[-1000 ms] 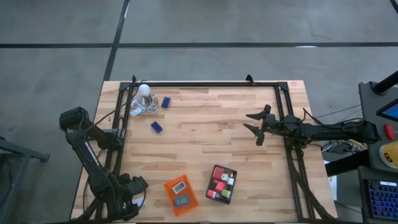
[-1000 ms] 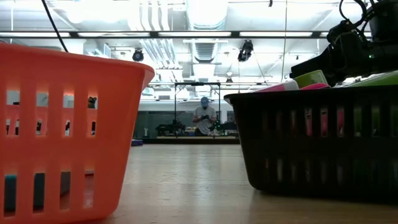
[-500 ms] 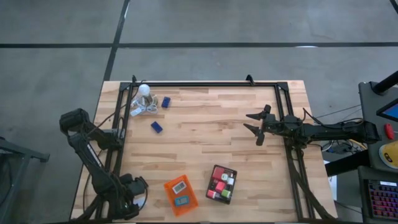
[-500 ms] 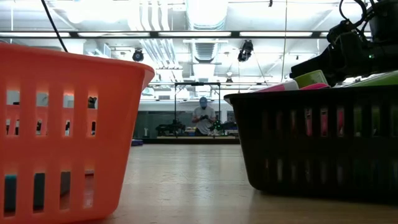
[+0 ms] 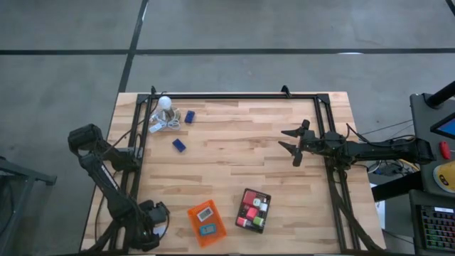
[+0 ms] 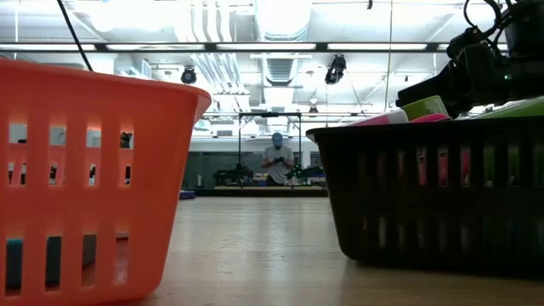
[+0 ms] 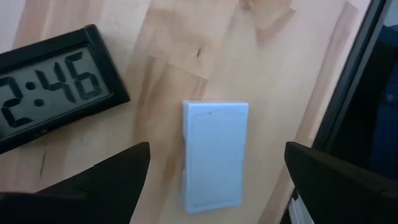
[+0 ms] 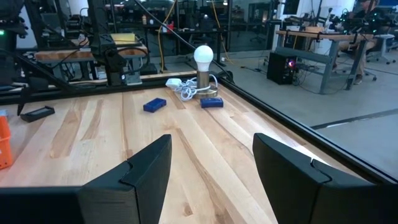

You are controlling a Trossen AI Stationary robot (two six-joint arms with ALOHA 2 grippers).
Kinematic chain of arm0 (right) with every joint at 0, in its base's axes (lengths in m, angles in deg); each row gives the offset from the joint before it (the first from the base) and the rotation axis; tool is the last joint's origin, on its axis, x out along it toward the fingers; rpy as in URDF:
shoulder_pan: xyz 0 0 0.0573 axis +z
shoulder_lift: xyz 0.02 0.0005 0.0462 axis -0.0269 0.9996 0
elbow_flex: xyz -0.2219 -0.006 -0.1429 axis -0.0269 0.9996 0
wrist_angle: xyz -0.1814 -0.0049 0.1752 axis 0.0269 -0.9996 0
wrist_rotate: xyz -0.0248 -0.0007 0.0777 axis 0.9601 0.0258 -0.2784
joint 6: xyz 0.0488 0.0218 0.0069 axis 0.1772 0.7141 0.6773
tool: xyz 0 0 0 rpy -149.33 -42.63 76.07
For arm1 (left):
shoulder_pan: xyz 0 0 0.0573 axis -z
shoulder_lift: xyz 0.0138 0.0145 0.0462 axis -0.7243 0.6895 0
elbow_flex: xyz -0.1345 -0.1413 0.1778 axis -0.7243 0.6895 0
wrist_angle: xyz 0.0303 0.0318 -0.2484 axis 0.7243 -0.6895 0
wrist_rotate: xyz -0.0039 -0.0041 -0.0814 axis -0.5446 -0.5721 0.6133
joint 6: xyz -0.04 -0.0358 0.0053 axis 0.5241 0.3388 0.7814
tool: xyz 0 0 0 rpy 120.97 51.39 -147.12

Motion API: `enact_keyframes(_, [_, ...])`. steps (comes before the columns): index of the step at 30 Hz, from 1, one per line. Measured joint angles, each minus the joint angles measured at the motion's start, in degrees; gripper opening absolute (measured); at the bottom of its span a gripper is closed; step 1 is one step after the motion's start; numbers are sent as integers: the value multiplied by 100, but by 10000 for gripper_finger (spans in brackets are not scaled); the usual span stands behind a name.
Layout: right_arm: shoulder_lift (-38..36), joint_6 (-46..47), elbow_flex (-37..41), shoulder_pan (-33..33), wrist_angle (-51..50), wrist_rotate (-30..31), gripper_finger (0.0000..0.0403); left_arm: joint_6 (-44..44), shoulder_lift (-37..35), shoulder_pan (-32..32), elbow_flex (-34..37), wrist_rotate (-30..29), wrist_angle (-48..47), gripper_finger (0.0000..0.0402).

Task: Pick & Place Office items
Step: Put the white timer into the orange bin

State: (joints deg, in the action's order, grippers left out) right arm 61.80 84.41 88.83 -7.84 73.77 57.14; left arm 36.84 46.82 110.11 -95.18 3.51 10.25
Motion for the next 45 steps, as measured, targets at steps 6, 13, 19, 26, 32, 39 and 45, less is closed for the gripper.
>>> enact_keyframes(6, [2,3,0,1,1,0,219,1,-2,0,116,-2,97,376])
enact_keyframes(13, [0,-2,0,2,0,-2,219,5,-13,0,226,-19,196,376])
enact_keyframes(19, [2,4,0,0,0,-2,219,31,-13,0,272,-20,242,376])
enact_keyframes(26, [1,-2,0,0,0,-2,219,48,-9,0,272,-17,214,376])
enact_keyframes(32, [1,2,0,2,0,-2,219,260,-13,-4,272,47,158,376])
enact_keyframes(39, [0,-2,0,0,0,-2,219,767,-13,-11,270,127,13,376])
enact_keyframes(45, [2,1,0,0,0,-2,219,781,-13,-11,270,173,-35,376])
